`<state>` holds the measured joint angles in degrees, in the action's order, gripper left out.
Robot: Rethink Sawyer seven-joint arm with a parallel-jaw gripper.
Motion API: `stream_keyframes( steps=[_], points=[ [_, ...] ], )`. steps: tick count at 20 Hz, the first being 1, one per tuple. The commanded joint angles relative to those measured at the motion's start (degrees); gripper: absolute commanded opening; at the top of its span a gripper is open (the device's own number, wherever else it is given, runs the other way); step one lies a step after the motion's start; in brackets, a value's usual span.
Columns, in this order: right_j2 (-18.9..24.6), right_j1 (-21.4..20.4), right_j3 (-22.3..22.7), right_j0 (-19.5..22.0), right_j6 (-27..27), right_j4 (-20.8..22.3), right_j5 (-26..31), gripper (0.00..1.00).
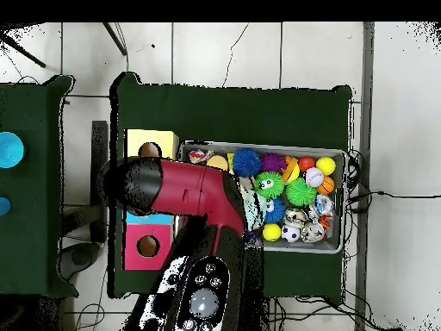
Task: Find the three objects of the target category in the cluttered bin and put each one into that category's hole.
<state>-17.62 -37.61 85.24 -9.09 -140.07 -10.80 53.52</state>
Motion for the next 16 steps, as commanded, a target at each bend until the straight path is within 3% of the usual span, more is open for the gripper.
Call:
stream_keyframes(
  steps=[1,3,7,8,13,16],
  points=[
    [6.2,2.7,1.7,1.3,-4.7,-1.2,-2.4,0.00],
    [5.6,1.8,1.9,0.1,-6.3,-1.5,-1.0,0.00],
    [3.1,-1.7,2.1,-5.7,-14.4,-3.2,1.7,0.00],
    [3.0,-2.6,2.4,-6.7,-16.3,-4.5,2.0,0.00],
    [8.4,-7.5,10.6,-5.7,-18.6,-19.7,1.9,0.00],
    [7.2,-7.4,11.0,-6.1,-17.0,-21.2,2.5,0.00]
  ],
)
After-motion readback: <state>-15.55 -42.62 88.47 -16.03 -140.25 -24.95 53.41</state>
